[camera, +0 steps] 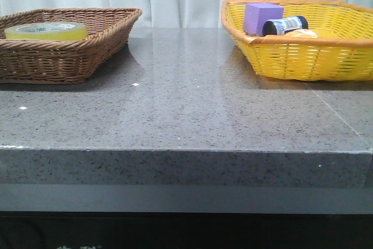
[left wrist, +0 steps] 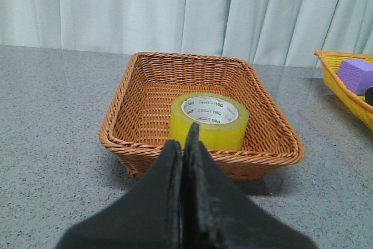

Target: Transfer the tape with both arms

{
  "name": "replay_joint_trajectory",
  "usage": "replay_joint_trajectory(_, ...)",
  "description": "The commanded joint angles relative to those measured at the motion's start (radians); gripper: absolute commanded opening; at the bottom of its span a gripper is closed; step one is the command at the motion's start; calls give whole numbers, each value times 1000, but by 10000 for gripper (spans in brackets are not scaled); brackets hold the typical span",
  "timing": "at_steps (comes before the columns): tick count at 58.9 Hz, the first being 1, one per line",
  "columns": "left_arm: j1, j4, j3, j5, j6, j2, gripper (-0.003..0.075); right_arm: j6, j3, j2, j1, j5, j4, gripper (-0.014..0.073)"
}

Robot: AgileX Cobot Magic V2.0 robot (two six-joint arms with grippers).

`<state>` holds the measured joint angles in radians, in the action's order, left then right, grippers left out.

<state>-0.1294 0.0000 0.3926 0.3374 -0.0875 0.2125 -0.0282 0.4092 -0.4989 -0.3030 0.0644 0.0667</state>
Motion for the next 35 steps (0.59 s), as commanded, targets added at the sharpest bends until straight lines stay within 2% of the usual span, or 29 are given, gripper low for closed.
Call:
replay_joint_trajectory(1,0,0,26,-72,-1,9,-20,0,27,2,6,-83,-13,-69)
replay_joint_trajectory(23,0,0,8,-86,-1,1,-20,0,27,2,6,-83,-13,-69)
replay_joint_trajectory(35,60,0,-109,-44,-1,-148,-20,0,27,2,6,-83,-13,-69)
